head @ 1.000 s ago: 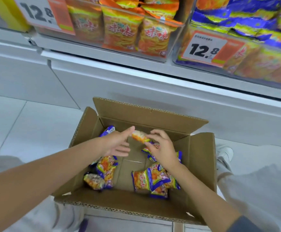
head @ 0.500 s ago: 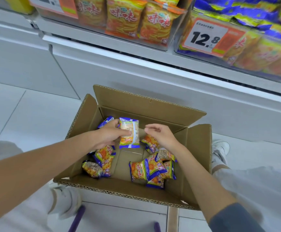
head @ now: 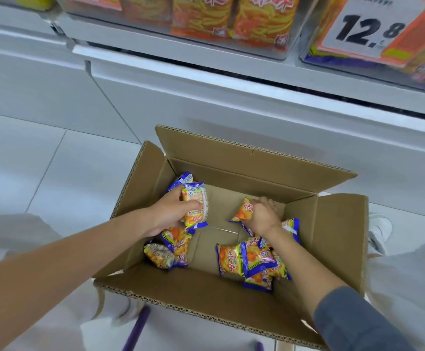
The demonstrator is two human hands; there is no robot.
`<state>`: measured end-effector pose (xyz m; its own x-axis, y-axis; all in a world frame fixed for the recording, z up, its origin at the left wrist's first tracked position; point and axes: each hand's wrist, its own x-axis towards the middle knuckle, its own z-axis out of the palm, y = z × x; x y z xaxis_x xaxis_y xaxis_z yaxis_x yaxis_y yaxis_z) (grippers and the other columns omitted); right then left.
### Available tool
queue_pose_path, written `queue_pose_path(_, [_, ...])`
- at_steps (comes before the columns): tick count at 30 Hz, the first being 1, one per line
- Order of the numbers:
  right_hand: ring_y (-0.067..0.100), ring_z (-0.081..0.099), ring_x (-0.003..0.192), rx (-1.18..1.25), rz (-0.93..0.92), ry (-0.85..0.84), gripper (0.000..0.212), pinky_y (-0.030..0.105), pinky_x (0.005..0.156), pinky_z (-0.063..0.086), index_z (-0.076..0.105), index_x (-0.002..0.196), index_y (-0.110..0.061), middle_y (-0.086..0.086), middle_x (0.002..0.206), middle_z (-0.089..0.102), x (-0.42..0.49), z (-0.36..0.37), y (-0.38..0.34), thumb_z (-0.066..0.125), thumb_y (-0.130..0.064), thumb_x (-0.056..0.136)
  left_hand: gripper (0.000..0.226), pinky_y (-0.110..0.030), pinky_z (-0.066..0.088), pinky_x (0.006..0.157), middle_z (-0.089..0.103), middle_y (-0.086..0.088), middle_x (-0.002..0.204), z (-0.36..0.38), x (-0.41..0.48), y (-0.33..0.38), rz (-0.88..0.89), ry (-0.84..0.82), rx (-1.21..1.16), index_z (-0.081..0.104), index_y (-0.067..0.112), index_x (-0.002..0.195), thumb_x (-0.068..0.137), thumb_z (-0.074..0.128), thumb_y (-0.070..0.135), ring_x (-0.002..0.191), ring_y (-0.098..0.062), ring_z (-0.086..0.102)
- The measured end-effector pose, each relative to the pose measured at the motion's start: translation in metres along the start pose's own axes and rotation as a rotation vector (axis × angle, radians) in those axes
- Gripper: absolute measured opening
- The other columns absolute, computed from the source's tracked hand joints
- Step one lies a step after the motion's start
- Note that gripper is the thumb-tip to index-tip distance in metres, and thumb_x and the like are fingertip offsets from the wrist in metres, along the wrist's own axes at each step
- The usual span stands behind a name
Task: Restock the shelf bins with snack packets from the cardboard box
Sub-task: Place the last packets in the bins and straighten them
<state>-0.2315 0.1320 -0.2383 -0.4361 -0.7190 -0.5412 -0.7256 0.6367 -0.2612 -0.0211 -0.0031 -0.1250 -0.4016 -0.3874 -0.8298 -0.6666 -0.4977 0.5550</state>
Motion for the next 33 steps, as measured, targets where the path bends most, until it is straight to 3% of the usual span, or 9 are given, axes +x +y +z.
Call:
queue_pose_path(3, [0.023,0.039,0.124,0.296,-0.089,-0.043,0.066,0.037,0.1,0.044,0.05,0.131,-0.026,0.002,0.126,0.039,-0.02,-0.015,-0.011,0.081,-0.025,0.073,0.057,-0.043,0.054,0.088,0.063,-0.001,0.114,0.003,-0.003,0.005,0.008,0.038,0.003,0.038,0.033,0.132,0.086,0.071,0.027,0.102,-0.022,0.064])
queue_pose_path(6, [0.019,0.05,0.109,0.531,-0.171,-0.078,0.065,0.033,0.071,0.057,0.043,0.119,-0.036,-0.003,0.12,0.041,-0.049,-0.047,-0.029,0.082,-0.017,0.071,0.054,-0.033,0.048,0.075,0.057,0.002,0.115,0.012,-0.012,0.016,0.075,0.087,0.061,0.037,0.039,0.122,0.082,0.073,0.042,0.1,-0.016,0.059])
queue_pose_path(10, [0.013,0.05,0.107,0.573,-0.216,-0.009,0.072,0.021,0.068,0.046,0.039,0.123,-0.035,-0.004,0.122,0.044,-0.081,-0.091,-0.051,0.085,-0.02,0.07,0.052,-0.036,0.045,0.09,0.057,0.004,0.116,0.024,-0.03,0.034,0.122,0.067,0.104,0.047,0.035,0.118,0.082,0.049,0.072,0.104,-0.013,0.055])
queue_pose_path(13, [0.014,0.052,0.108,0.662,-0.224,0.031,0.076,0.03,0.079,0.054,0.041,0.13,-0.03,-0.003,0.125,0.043,-0.106,-0.119,-0.059,0.085,-0.021,0.069,0.042,-0.032,0.042,0.075,0.065,-0.003,0.103,0.034,-0.051,0.05,0.078,-0.056,-0.088,0.059,0.023,0.111,0.092,0.035,0.051,0.082,-0.011,0.06])
queue_pose_path(15, [0.014,0.054,0.106,0.714,-0.22,0.041,0.069,0.027,0.076,0.054,0.042,0.134,-0.026,-0.001,0.127,0.043,-0.118,-0.137,-0.06,0.079,-0.019,0.076,0.043,-0.033,0.042,0.074,0.066,-0.006,0.098,0.038,-0.065,0.059,0.111,-0.107,-0.147,0.058,0.017,0.122,0.094,0.032,0.036,0.074,-0.012,0.061])
queue_pose_path(19, [0.012,0.062,0.098,0.846,-0.228,0.051,0.037,0.014,0.064,0.049,0.052,0.127,-0.025,0.006,0.129,0.05,-0.14,-0.174,-0.058,0.058,-0.019,0.09,0.036,-0.052,0.049,0.09,0.062,-0.008,0.121,0.038,-0.099,0.083,0.241,-0.21,-0.114,0.049,0.031,0.131,0.099,0.038,0.019,0.105,-0.025,0.06])
queue_pose_path(24, [0.011,0.063,0.084,0.863,-0.297,0.209,0.048,0.026,0.067,0.055,0.052,0.107,-0.035,0.0,0.114,0.057,-0.165,-0.225,-0.043,0.074,-0.002,0.081,0.07,-0.036,0.052,0.09,0.054,-0.005,0.127,0.017,-0.123,0.111,0.577,0.1,0.176,0.046,0.03,0.134,0.075,0.082,0.017,0.108,-0.02,0.06])
queue_pose_path(27, [0.013,0.062,0.075,0.931,-0.33,0.242,0.055,0.031,0.063,0.052,0.047,0.104,-0.031,0.005,0.094,0.064,-0.178,-0.257,-0.039,0.075,0.006,0.075,0.075,-0.031,0.044,0.09,0.043,-0.002,0.128,0.007,-0.134,0.122,0.711,0.297,0.484,0.045,0.028,0.121,0.062,0.091,0.024,0.116,-0.018,0.05])
queue_pose_path(33, [0.018,0.067,0.089,0.901,-0.475,0.177,0.057,0.033,0.071,0.056,0.051,0.124,-0.019,0.007,0.105,0.068,-0.193,-0.29,-0.06,0.074,0.006,0.078,0.075,-0.044,0.056,0.071,0.06,-0.008,0.107,0.031,-0.169,0.162,0.891,0.222,0.417,0.045,0.026,0.115,0.059,0.091,0.008,0.086,-0.028,0.065])
